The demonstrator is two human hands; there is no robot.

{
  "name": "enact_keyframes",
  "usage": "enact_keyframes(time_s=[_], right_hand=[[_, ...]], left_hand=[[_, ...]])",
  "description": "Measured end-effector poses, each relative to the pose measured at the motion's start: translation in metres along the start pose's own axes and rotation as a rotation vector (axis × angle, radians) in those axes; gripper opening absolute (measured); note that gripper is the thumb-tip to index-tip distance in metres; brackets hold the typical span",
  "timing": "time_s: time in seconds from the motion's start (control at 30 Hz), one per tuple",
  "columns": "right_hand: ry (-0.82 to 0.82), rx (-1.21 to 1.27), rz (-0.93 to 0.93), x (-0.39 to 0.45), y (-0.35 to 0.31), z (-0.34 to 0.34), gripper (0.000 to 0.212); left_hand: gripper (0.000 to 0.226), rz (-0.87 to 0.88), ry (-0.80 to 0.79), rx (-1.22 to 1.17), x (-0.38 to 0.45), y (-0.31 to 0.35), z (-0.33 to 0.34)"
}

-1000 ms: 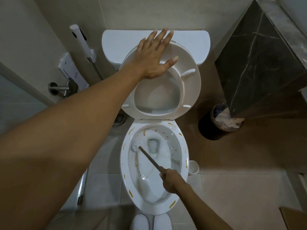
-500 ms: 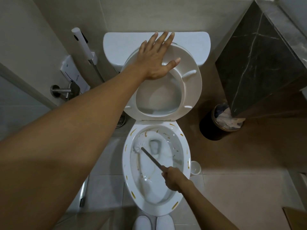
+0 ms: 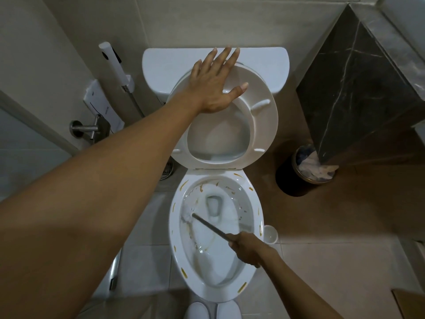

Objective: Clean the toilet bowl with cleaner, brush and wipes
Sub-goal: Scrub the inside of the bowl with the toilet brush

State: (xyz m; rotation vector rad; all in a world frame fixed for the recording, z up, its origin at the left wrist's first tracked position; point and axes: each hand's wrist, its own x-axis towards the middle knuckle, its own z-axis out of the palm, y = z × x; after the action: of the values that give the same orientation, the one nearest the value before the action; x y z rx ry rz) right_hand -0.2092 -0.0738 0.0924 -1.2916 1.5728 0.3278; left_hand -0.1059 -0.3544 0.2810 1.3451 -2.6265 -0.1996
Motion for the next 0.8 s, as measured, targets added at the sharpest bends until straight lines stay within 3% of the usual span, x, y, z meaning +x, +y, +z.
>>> enact_keyframes(time_s=[0.17,0.37,0.47,0.63,0.8], right_hand=[[-0.104,-0.034,0.041,-0.007,0.006,-0.017,0.037],[0.065,0.012,0.017,0.003,-0.011,0.006,0.041],[-0.013,-0.067,-0.014,-0.003,-0.006,0.008,0.038],[-0.068,-0.213,0.09,-0.005,0.0,-0.005,0.034],[0.07,-0.065,0.053,0.011,-0.007,-0.008,0.04]], left_hand=[[0.075,-0.001,0.006,-0.002,0.0,0.001,-0.001],[0.075,-0.004,0.005,0.003,0.0,0.001,-0.001],[0.075,-0.002,0.001,0.003,0.0,0.001,0.0],[0.076,-0.001,0.005,0.011,0.0,0.0,0.0],[0.076,0.005,0.003,0.019,0.001,0.0,0.0]])
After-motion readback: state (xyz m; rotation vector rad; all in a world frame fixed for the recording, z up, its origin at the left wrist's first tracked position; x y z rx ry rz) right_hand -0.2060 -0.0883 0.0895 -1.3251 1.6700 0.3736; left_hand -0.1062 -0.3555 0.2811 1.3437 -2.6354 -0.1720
